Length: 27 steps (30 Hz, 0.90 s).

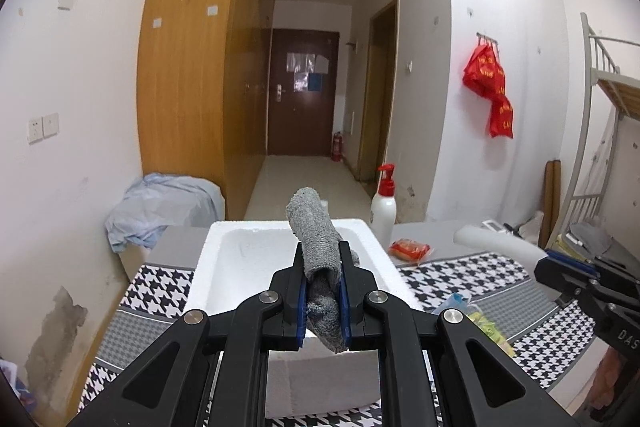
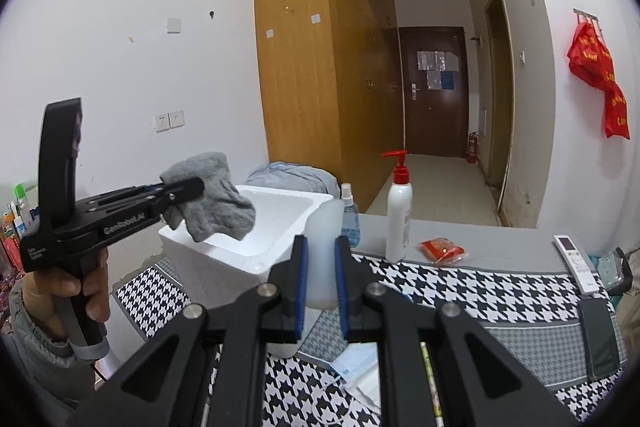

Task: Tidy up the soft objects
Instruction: 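Carry the grey sock over the white foam box and open the left gripper, then move the white cylinder over the foam box and open the right gripper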

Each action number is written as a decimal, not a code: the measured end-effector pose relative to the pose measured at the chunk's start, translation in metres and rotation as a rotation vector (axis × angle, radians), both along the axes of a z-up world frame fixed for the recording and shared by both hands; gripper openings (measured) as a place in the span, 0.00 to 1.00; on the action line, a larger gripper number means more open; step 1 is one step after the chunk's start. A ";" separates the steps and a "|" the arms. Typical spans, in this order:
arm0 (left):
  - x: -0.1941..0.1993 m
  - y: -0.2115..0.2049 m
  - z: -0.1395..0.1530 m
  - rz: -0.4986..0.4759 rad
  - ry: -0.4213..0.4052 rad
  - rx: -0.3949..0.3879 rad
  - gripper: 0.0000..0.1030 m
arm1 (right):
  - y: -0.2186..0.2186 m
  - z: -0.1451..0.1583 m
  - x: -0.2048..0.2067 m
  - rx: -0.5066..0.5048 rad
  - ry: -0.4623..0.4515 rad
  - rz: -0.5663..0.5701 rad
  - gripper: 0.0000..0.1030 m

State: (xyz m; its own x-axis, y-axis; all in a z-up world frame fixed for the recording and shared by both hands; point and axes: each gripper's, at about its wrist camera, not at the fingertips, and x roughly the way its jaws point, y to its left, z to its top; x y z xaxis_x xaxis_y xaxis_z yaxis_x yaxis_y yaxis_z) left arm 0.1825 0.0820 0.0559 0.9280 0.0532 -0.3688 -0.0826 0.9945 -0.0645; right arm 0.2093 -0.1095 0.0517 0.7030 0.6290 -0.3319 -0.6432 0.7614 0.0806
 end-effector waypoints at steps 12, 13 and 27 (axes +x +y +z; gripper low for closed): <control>0.038 0.013 -0.017 -0.017 0.108 -0.011 0.13 | 0.010 -0.004 0.016 -0.014 0.023 -0.023 0.15; 0.041 0.013 -0.018 -0.016 0.116 -0.012 0.13 | 0.010 -0.005 0.018 -0.014 0.027 -0.026 0.15; 0.037 0.023 -0.019 -0.006 0.086 -0.021 0.69 | 0.019 -0.005 0.027 -0.030 0.047 -0.042 0.16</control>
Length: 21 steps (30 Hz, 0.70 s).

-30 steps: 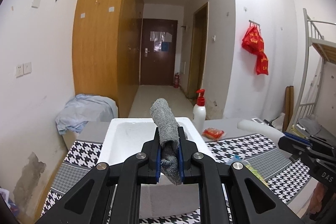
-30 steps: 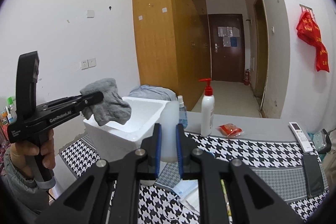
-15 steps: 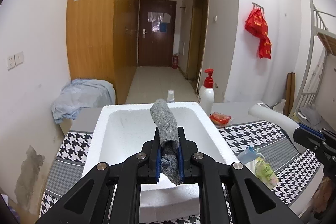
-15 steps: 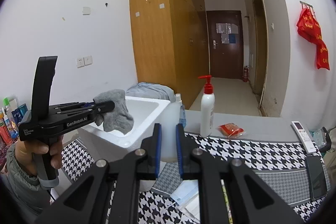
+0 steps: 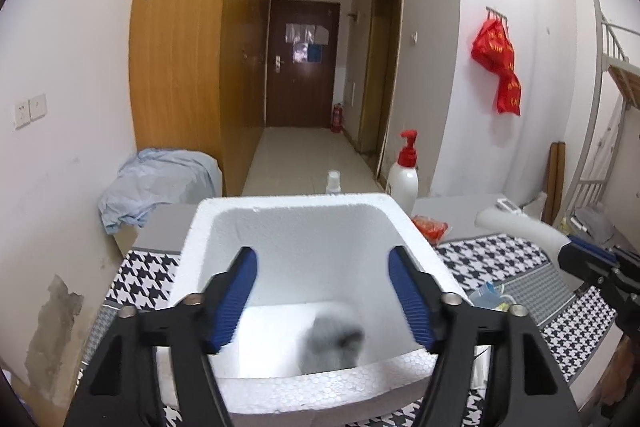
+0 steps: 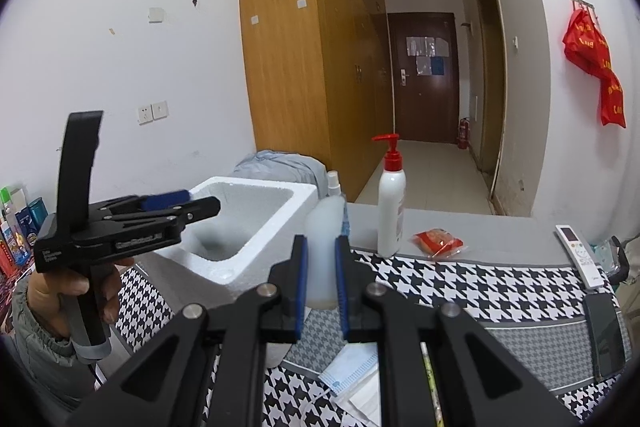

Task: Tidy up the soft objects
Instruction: 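Move the white cylinder over the foam box and open the right gripper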

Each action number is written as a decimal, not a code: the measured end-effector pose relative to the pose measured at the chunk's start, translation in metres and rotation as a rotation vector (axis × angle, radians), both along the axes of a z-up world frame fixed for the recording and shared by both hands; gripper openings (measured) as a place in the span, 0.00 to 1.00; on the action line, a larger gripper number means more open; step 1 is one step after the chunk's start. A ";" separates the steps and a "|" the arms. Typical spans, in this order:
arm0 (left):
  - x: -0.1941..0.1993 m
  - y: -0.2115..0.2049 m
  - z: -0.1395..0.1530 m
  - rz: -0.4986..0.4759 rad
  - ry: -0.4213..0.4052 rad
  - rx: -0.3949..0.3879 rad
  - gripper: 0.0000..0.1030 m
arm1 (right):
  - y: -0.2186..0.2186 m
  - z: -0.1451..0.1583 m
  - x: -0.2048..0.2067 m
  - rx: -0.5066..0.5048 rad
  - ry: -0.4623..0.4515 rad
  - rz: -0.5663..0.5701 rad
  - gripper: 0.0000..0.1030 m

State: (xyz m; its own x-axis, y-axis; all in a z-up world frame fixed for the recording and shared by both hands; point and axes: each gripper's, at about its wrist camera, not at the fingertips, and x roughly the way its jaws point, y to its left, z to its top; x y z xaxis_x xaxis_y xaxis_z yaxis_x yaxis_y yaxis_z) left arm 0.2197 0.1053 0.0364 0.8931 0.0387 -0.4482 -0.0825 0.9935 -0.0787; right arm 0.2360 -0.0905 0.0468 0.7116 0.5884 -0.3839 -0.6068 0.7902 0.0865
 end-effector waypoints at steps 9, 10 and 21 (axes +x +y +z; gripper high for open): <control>-0.030 -0.002 0.008 0.000 -0.104 0.045 0.99 | 0.009 0.004 -0.003 -0.003 -0.012 -0.007 0.16; -0.034 -0.001 0.009 0.002 -0.106 0.051 0.99 | 0.012 0.005 -0.004 -0.005 -0.016 -0.009 0.16; -0.065 0.019 0.010 0.042 -0.148 0.062 0.99 | 0.040 0.008 -0.008 -0.005 -0.030 0.001 0.16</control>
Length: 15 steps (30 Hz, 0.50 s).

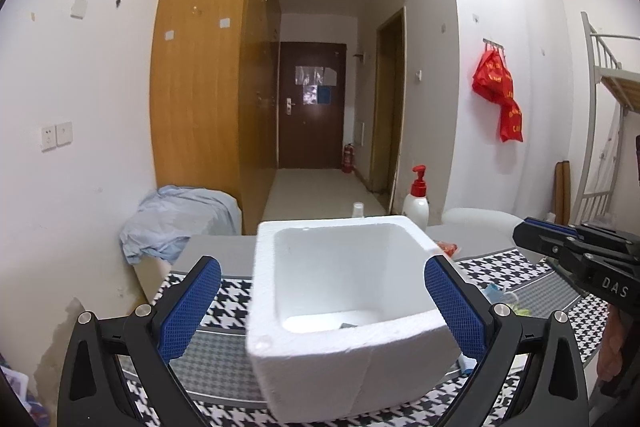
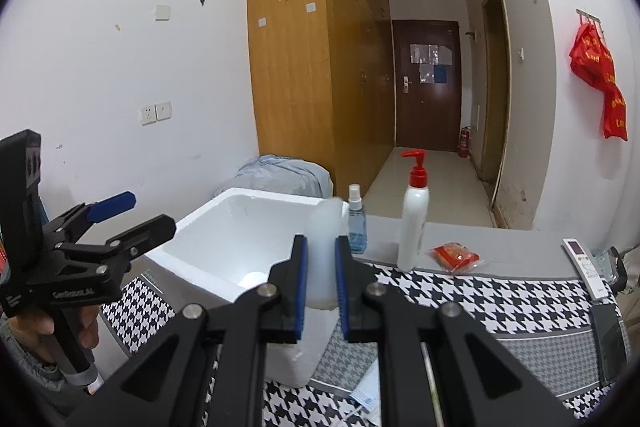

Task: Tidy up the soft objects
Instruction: 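Move the white cylinder over the foam box and open the right gripper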

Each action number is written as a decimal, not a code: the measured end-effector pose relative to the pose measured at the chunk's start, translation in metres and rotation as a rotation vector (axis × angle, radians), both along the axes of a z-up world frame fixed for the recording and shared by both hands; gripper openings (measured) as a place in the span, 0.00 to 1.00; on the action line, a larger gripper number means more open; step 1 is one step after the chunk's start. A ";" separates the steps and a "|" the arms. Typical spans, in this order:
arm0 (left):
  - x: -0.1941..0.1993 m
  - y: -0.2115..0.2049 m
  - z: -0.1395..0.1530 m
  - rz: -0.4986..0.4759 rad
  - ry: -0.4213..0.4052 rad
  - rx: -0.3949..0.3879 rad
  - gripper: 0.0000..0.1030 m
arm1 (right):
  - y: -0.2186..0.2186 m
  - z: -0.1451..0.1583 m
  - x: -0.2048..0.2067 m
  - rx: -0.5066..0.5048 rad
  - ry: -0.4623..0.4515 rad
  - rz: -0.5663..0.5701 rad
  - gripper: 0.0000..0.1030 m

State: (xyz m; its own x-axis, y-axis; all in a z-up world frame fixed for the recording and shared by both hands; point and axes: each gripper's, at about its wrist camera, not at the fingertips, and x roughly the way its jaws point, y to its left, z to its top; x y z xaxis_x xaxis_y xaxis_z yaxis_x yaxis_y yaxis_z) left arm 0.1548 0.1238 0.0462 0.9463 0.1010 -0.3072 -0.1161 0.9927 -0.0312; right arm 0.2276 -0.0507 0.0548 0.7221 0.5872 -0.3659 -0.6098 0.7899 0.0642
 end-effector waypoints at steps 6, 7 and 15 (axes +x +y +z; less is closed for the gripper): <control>-0.008 0.011 -0.002 0.016 -0.001 -0.004 0.99 | 0.014 0.001 0.000 0.002 0.006 0.013 0.16; -0.010 0.014 -0.002 0.025 -0.005 -0.006 0.99 | 0.017 0.001 0.000 0.001 0.005 0.017 0.16; -0.019 0.026 -0.008 0.057 0.004 -0.011 0.99 | 0.036 0.002 0.004 -0.002 0.012 0.047 0.16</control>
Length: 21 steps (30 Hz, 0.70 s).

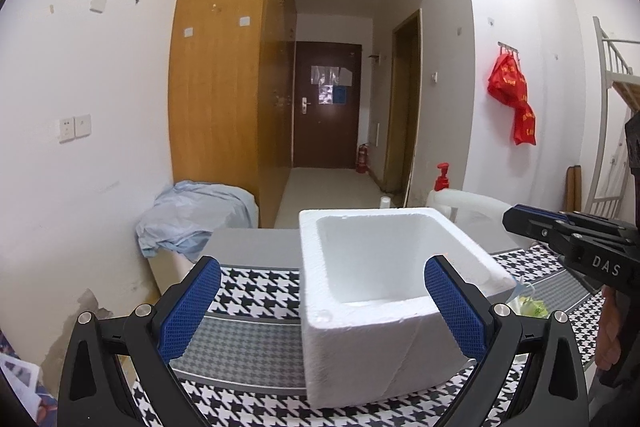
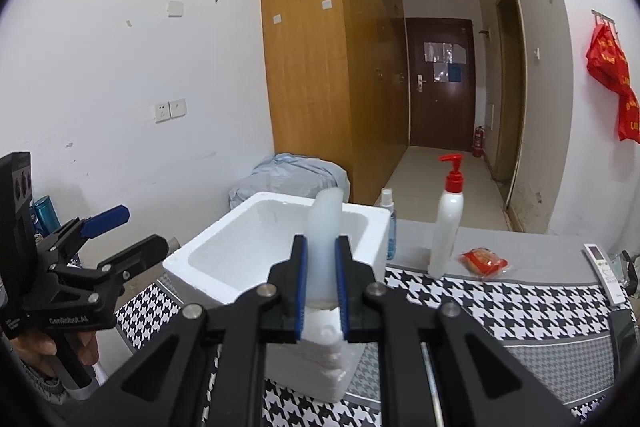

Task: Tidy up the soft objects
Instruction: 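Move the white cylinder over the foam box and open the right gripper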

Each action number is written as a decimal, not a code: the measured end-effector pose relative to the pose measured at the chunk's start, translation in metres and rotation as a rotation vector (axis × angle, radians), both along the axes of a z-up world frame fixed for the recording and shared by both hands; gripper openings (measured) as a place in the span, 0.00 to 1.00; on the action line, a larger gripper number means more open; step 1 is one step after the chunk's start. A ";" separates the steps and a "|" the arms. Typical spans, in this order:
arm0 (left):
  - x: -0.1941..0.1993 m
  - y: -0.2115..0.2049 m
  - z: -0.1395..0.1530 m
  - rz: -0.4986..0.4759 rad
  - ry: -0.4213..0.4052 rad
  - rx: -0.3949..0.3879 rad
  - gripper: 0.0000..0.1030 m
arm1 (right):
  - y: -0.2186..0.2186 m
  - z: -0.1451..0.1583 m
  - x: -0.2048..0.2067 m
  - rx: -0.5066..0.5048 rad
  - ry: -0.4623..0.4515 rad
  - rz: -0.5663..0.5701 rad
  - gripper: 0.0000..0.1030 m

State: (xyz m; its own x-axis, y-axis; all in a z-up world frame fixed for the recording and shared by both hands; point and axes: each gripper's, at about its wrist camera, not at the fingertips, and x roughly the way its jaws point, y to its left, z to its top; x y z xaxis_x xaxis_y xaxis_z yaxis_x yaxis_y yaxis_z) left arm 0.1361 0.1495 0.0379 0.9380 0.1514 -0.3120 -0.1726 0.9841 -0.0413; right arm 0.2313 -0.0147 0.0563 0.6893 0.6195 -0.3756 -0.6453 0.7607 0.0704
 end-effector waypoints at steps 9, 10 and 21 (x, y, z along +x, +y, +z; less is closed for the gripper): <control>-0.007 0.013 -0.004 0.028 0.007 -0.005 0.99 | 0.019 -0.001 0.005 -0.008 0.020 0.032 0.16; -0.009 0.015 -0.005 0.034 0.009 -0.007 0.99 | 0.021 -0.002 0.005 -0.011 0.022 0.035 0.16; -0.019 0.025 -0.005 0.056 0.010 -0.017 0.99 | 0.051 -0.006 0.010 -0.037 0.051 0.078 0.16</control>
